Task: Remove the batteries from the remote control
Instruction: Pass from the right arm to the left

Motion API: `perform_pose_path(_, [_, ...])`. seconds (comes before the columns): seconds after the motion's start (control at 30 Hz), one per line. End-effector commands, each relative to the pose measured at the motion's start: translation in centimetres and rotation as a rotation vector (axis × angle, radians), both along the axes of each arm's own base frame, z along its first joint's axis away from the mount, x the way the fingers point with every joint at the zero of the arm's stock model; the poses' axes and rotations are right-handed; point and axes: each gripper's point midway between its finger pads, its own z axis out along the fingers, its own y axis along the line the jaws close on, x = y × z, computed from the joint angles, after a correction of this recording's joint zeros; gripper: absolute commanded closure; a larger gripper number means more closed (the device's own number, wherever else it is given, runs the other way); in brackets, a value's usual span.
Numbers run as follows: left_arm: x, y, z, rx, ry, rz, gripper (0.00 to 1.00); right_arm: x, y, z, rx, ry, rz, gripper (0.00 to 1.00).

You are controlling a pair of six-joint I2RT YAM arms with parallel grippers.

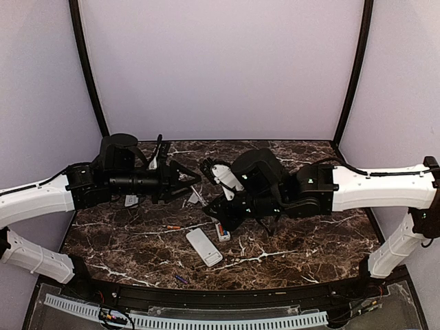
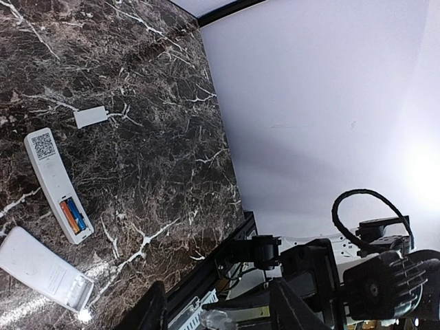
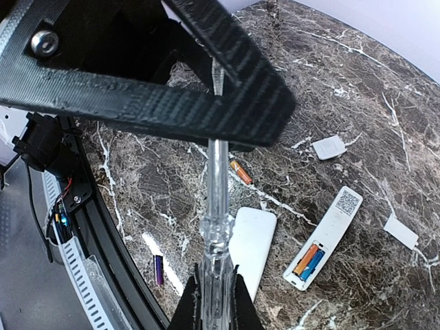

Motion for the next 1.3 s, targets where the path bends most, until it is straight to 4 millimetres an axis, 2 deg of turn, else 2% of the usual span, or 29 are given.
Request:
perform_pose_path(0.0, [0.2,0.0,-0.2,0.031,-0.004,0.007,0.58,-0.3,1.1,0.1,-0.023,-0.024,0.015,1.0])
perform_pose_path(0.07, [0.3,0.1,-0.4,0.035,0.0,0.013,0.64,-0.3,1.2,-0.1,-0.03,-0.026,0.017,1.0])
perform_pose_path(0.27, [0.1,0.6,-0.8,0.049,0.015,0.023,0.74,0.0,0.9,-0.4,-0.05,-0.028,-0.005,1.0])
perform_pose_path(0.7, [-0.4,0.5,-1.5,0.053,0.044,0.001,0.78,0.2,0.7,-0.4,-0.054,-0.023,-0.025,1.0])
perform_pose_path(0.87, [-0.6,0.4,-2.4,0.07,0.066,-0.008,0.79,0.3,0.7,-0.3,-0.055,-0.027,-0.029,1.0])
perform_pose_path(1.03, [-0.6,0.2,-2.7,0.075,0.074,-0.014,0.86,0.3,0.7,-0.2,-0.051,-0.027,-0.031,1.0])
perform_pose_path(1.2, [-0.6,0.2,-2.8,0.073,0.076,-0.014,0.98,0.3,0.8,-0.3,-0.049,-0.025,-0.03,1.0])
perform_pose_path(1.27, [-0.6,0.2,-2.6,0.064,0.076,-0.011,1.0,0.4,0.7,-0.3,-0.047,-0.026,-0.038,1.0])
